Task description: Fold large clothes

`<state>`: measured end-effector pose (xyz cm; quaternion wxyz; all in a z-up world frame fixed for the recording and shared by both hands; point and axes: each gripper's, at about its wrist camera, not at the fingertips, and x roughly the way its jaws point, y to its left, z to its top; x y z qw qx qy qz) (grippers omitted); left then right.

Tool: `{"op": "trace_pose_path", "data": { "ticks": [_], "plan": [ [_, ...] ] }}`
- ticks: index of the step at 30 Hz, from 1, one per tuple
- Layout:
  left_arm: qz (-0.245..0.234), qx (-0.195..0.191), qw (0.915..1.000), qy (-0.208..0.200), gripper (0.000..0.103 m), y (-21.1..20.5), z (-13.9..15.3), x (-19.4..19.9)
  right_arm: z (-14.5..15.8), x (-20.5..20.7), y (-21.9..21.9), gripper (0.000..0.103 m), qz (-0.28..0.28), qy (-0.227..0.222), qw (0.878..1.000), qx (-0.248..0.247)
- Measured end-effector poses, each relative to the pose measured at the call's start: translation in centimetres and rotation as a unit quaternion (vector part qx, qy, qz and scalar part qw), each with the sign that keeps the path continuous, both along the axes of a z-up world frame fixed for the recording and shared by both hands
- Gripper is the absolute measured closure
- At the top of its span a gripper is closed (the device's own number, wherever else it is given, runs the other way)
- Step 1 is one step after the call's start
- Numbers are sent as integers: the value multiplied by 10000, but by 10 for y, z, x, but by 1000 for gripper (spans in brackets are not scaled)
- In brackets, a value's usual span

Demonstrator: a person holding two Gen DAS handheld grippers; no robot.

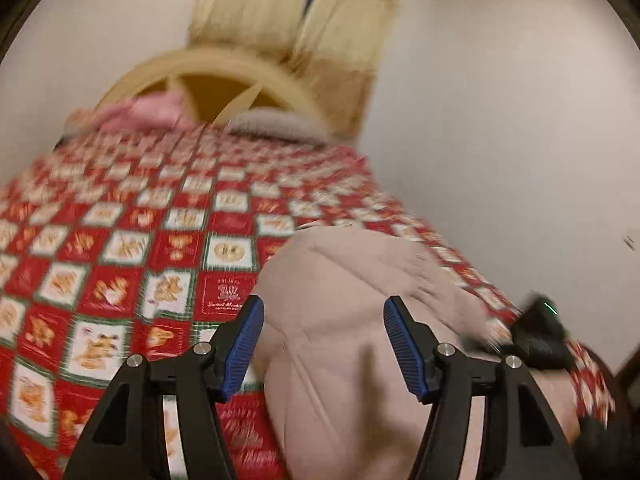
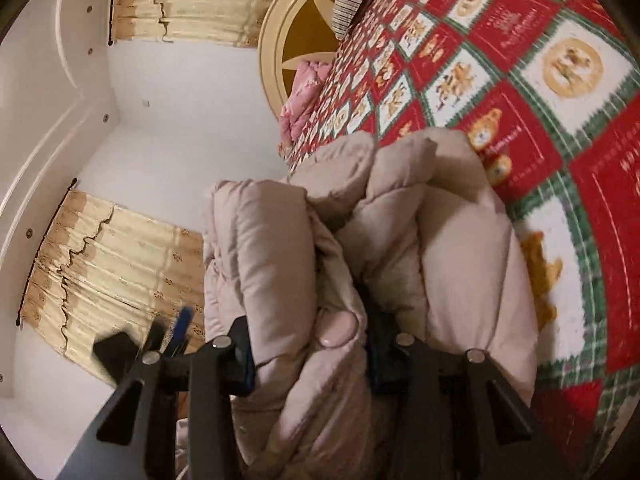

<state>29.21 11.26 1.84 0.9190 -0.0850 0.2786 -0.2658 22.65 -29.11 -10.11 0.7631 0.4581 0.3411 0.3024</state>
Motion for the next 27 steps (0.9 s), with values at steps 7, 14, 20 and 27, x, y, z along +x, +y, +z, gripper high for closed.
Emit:
{"op": "trace_pose_path", "data": {
  "ticks": [7,14,20,27],
  "plan": [
    [-68,1291,9913,-237,38,-106,-4,9,-25,-2,-10,69,-162,92,9976,662],
    [-154,3043,9514,-452,27,-172,-63,14,-35,-4,-21,76,-263,96,9946,996],
    [-289,2878,9571,-170,27,-167,-80,25,-29,-4,-21,76,-328,120,9968,718],
    [-258,3103,9499,-266,27,-178,-95,23,-23,-3,-25,76,-439,162,9986,243]
  ]
}}
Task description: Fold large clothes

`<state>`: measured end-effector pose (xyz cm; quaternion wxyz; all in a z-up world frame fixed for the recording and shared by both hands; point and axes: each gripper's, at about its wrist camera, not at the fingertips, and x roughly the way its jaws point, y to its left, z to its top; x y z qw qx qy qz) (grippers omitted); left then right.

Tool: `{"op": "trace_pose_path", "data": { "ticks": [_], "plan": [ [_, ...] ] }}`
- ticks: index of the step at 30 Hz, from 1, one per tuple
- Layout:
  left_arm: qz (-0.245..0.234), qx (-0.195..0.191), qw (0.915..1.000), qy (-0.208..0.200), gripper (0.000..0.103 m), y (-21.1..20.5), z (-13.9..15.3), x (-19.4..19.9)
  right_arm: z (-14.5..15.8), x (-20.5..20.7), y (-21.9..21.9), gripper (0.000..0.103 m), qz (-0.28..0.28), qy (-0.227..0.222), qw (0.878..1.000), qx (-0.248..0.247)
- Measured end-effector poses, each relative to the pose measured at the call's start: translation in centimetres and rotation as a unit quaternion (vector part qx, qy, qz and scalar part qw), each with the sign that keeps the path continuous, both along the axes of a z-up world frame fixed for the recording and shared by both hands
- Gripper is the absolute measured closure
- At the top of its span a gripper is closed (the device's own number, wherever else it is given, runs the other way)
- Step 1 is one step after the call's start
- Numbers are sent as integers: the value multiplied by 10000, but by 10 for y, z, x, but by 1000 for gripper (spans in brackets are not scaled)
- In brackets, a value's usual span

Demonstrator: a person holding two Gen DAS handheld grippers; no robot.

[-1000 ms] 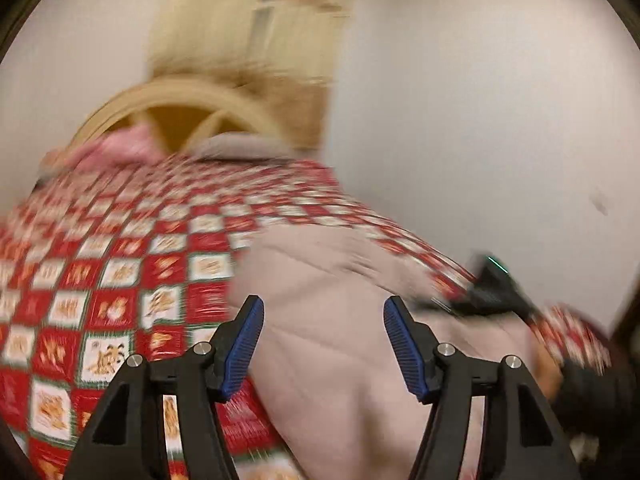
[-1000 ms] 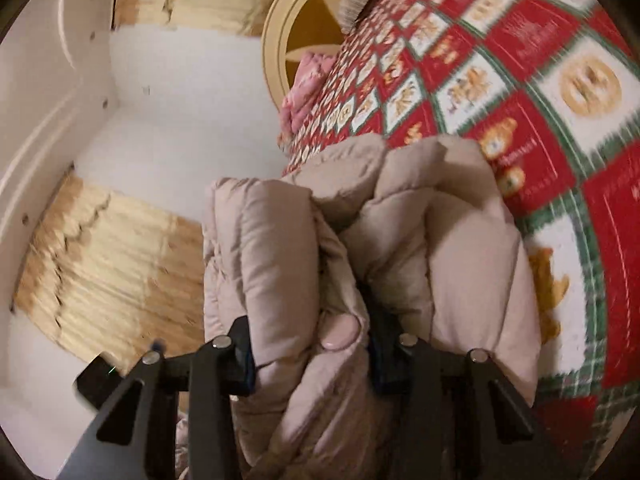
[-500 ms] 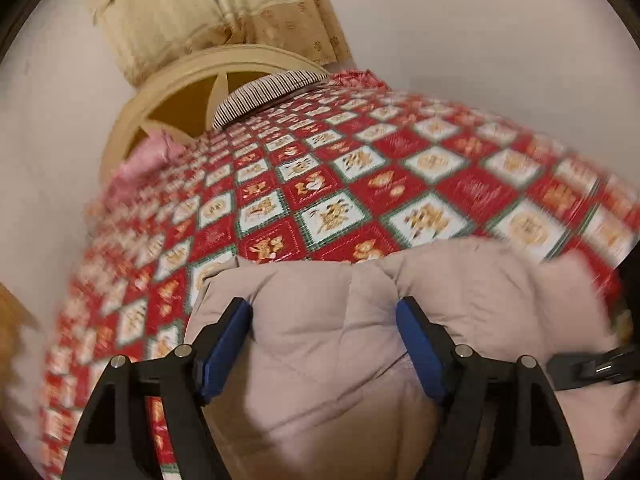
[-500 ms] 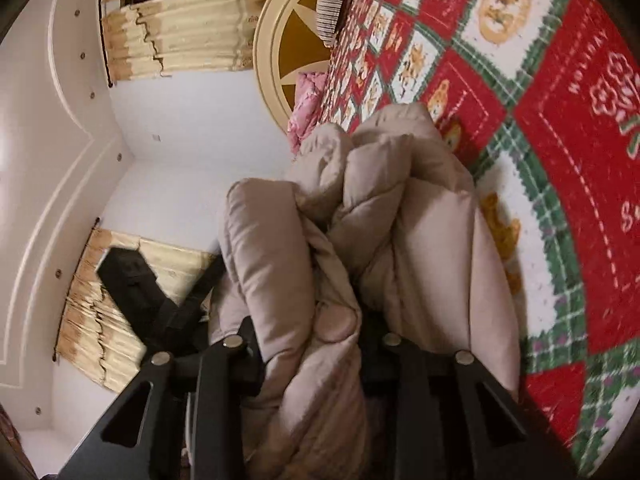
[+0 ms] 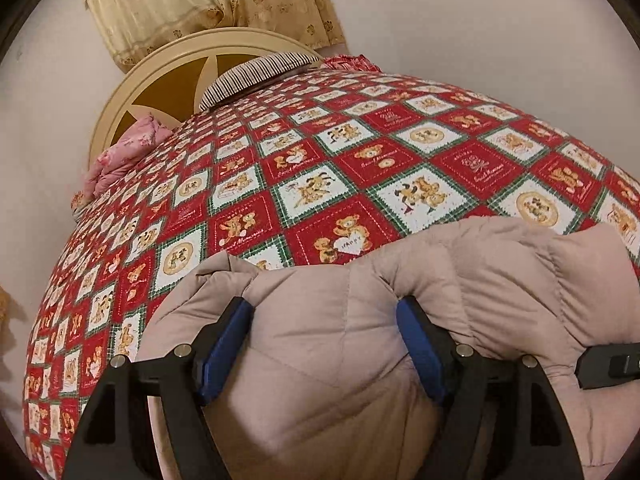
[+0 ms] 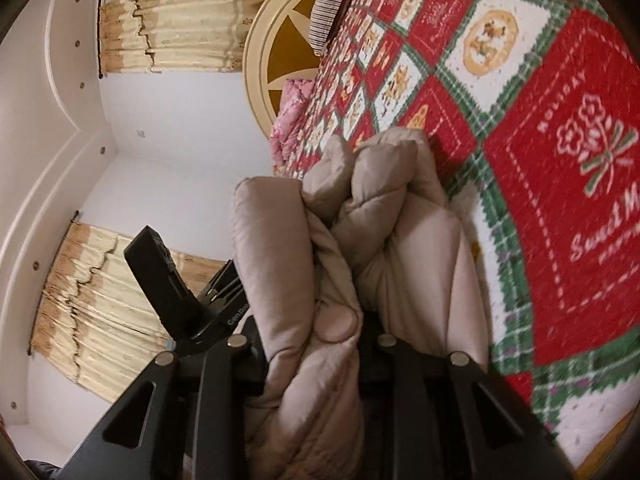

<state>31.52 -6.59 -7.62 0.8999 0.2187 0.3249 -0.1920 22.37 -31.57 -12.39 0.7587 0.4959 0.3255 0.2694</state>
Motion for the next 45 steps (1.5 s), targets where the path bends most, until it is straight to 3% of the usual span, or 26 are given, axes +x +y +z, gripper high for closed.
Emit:
{"op": "trace_pose_path", "data": {
  "ticks": [4,8,10,18,21,23,24,26,28,32,37,40,45],
  "plan": [
    [-60,95,9999,-118,27,-2,-1,-7,7,-8,1,75,-79,57,9996,-276],
    [-72,139,9997,-181,27,-2,0,-10,31,-30,0,57,-167,92,9951,-970],
    [-63,146,9997,-184,27,-2,0,-10,52,-47,-3,48,-275,-17,9873,-1563],
    [-53,240,9993,-276,27,-4,0,-9,107,-98,-2,48,-562,-529,9541,-2895],
    [-55,246,9993,-276,27,-4,0,-9,113,-102,15,34,-253,-786,9548,-2856],
    [-54,241,9993,-274,27,-4,0,-9,105,-104,23,31,-24,-675,9517,-2996],
    [-52,242,9993,-274,27,-4,0,-9,99,-102,25,32,-78,-537,9476,-3149],
    [-56,242,9993,-268,27,-4,0,-9,82,-99,21,52,-192,-209,9507,-3087],
    [-76,235,9994,-252,27,-4,0,-8,60,-98,14,53,-257,86,9643,-2634],
    [-134,225,9994,-240,27,-4,0,-9,24,-100,16,53,-402,294,9765,-2095],
    [-148,309,9989,-322,27,-6,-1,-13,12,-110,15,55,-473,116,9805,-1905],
    [-124,371,9984,-412,27,-7,-1,-16,21,-108,15,54,-329,257,9761,-2131],
    [-107,377,9982,-444,27,-7,-1,-17,75,-107,14,34,-226,113,9483,-3165]
  ]
}}
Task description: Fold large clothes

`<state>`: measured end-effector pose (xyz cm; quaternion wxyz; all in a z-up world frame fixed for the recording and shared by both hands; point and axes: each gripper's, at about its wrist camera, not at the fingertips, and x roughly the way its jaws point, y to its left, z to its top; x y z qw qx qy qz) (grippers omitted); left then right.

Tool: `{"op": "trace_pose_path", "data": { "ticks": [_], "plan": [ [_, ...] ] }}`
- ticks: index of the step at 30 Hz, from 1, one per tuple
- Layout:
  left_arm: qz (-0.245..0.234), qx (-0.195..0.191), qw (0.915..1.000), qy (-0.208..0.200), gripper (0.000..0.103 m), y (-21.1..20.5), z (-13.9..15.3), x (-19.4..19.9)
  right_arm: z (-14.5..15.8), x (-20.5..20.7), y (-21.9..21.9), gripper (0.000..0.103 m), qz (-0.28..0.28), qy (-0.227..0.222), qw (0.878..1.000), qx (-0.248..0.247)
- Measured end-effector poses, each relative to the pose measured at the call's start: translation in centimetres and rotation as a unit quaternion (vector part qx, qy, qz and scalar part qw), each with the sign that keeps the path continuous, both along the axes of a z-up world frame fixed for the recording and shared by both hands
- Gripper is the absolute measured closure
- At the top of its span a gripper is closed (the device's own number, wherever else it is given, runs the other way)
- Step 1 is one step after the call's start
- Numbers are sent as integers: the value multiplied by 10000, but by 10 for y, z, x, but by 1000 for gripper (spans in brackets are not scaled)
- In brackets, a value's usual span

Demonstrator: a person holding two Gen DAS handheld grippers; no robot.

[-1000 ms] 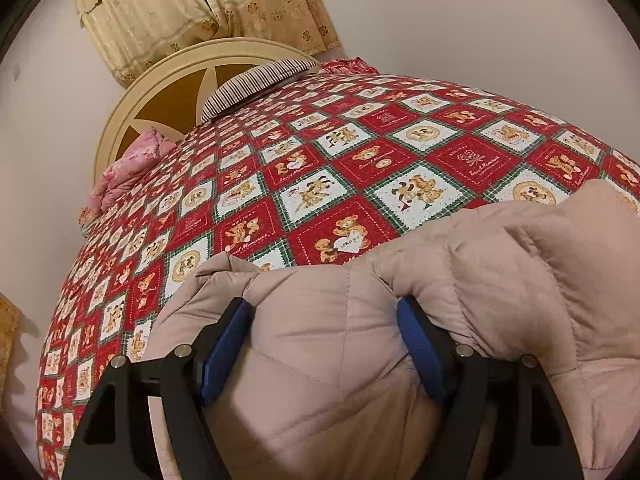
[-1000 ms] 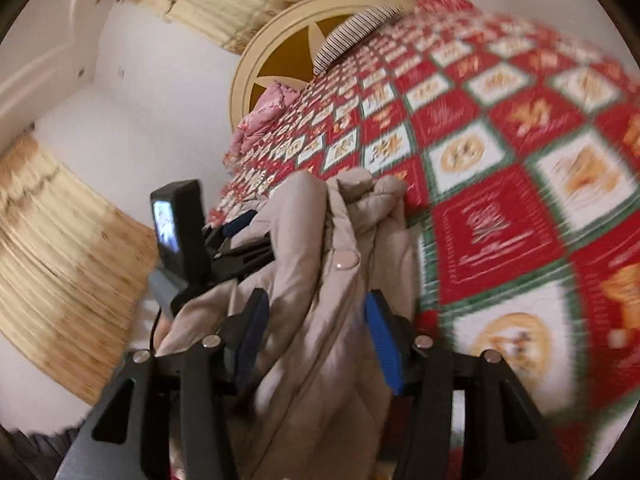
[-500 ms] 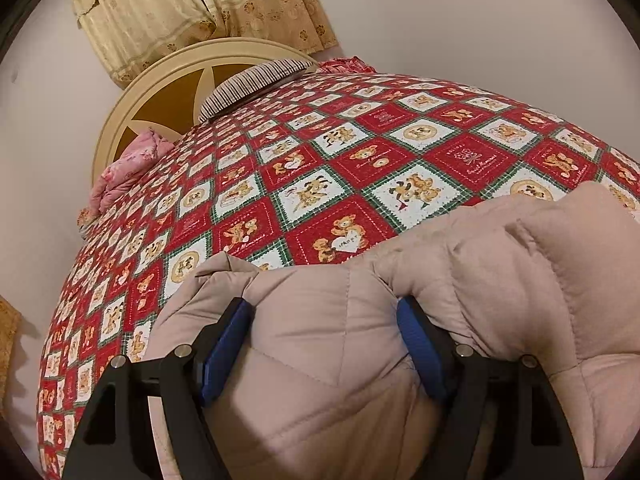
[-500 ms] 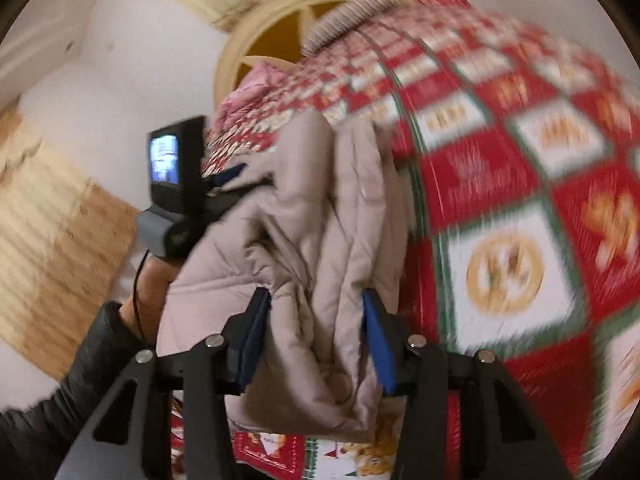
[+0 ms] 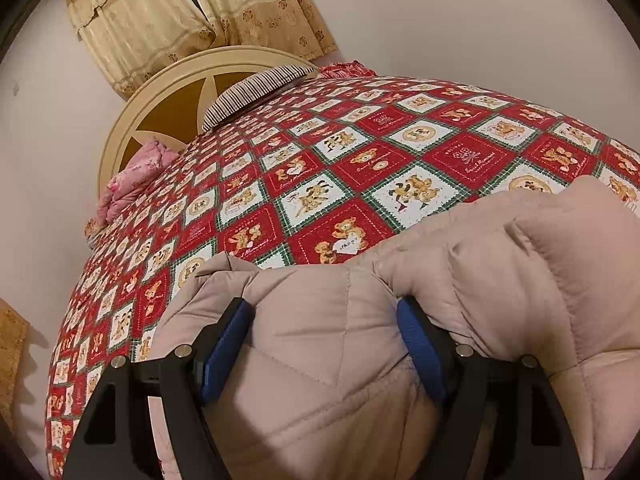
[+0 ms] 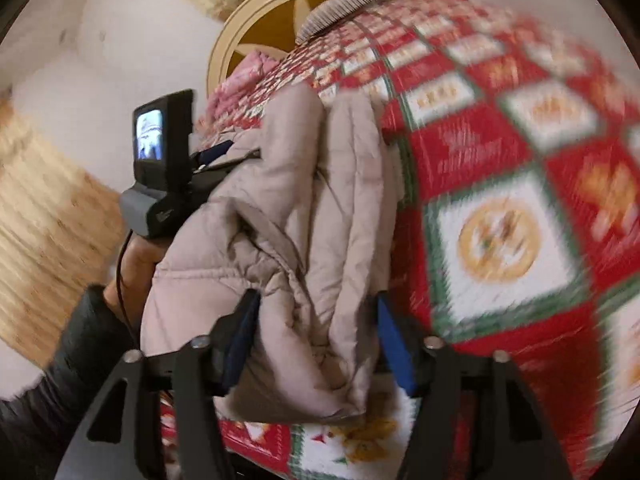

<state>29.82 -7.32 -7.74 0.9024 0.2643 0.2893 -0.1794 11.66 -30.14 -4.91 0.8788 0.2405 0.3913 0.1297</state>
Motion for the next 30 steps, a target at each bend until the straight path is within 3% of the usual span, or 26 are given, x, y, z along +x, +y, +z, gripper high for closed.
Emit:
{"op": "trace_pose_path", "data": {
  "ticks": [2,4,8,13,14,16,17,19,26,28,30],
  "plan": [
    [4,-20,10000,2,27,0,0,0,28,4,-9,10,-69,-405,9992,-5],
    [9,-37,10000,1,27,1,1,-1,47,20,-11,0,-159,-666,9975,-148],
    [25,-51,10000,-19,27,2,2,-2,43,71,2,0,136,-543,9973,-476],
    [29,-101,9999,-3,27,3,3,-1,-3,111,0,5,-101,125,9950,-981],
    [33,-103,9999,-13,27,3,3,-1,-18,115,-5,3,-106,241,9971,-718],
    [38,-111,9999,-34,27,3,3,-1,-46,118,-20,0,-153,337,9990,269],
    [39,-119,9999,-35,27,3,3,-1,-51,114,-23,0,-261,114,9987,421],
    [34,-151,9999,-41,27,4,3,-1,-48,110,-13,0,-207,-125,9997,-18],
    [78,-196,9998,-61,26,3,4,0,-44,108,-15,0,-223,-148,9996,-35],
    [65,-383,9992,21,26,10,10,-1,-42,105,-15,0,-213,-169,9996,-14],
    [32,-1217,9918,383,26,38,27,-3,-42,101,-17,0,-201,-199,9996,39]
  ]
}}
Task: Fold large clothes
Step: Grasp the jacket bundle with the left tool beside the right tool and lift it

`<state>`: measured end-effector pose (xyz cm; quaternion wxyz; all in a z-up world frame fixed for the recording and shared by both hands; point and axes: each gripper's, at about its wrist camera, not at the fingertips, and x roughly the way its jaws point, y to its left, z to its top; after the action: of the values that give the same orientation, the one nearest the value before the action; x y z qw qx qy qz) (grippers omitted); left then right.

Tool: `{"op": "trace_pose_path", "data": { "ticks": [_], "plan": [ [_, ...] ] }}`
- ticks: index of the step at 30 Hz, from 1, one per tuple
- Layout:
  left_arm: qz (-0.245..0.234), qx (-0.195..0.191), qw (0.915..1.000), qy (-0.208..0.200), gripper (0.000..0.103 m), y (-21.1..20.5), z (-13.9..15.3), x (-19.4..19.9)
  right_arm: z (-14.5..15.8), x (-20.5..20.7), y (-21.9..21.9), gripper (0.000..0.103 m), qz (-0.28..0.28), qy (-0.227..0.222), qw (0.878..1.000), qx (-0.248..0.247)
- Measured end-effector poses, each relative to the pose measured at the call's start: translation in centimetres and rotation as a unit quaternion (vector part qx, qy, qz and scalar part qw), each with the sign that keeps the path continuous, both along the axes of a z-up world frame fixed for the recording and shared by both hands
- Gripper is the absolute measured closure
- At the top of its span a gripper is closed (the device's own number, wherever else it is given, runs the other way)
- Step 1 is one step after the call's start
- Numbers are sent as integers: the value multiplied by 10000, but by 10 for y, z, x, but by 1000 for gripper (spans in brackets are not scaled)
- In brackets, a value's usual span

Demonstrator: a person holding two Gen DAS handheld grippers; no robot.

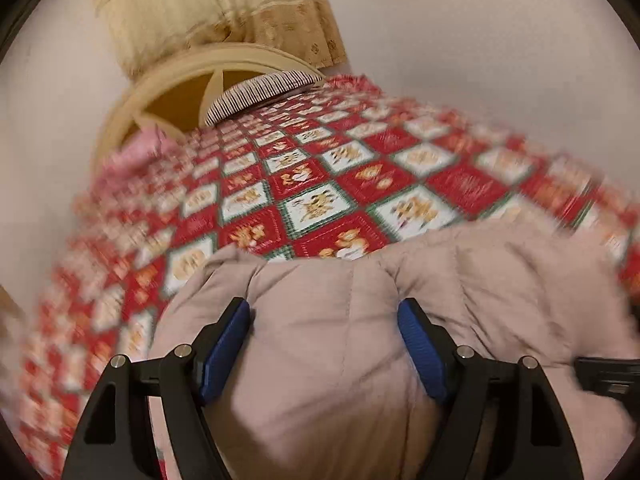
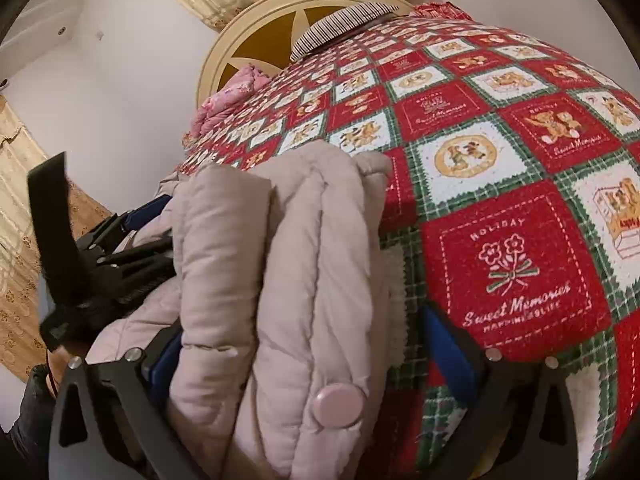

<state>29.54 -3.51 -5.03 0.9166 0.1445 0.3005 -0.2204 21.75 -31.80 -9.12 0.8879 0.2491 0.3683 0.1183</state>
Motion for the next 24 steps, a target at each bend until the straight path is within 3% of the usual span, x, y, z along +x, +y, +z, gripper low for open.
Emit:
{"op": "trace_pose_path", "data": {
  "ticks": [3,6,7,9,12,15,18,20,24],
  "plan": [
    [311,-1480,9871,523,22,63,22,-5,-6,4,1,0,-4,-41,10000,82],
    [952,-2507,9561,1182,18,133,23,-10,-5,3,1,0,-3,-71,9999,122],
    [1034,-2629,9506,1288,18,144,20,-11,-5,2,1,0,-4,-80,9999,131],
    [1186,-2679,9448,1464,18,161,10,-15,-5,2,1,0,-5,-105,9998,158],
    [1085,-2497,9480,1646,18,154,-13,-16,-6,2,0,0,-2,-139,9997,176],
    [958,-2830,9387,1721,18,145,-35,-18,-6,1,-1,0,12,-146,9997,214],
    [1064,-2728,9374,1885,8,145,-44,-14,-6,1,-2,0,22,-155,9996,253],
    [1072,-2746,9336,2035,7,147,-46,-12,-6,0,-2,0,26,-152,9996,252],
    [1098,-2644,9388,1918,7,146,-41,-16,-6,0,-2,0,20,-157,9995,258]
  ]
}}
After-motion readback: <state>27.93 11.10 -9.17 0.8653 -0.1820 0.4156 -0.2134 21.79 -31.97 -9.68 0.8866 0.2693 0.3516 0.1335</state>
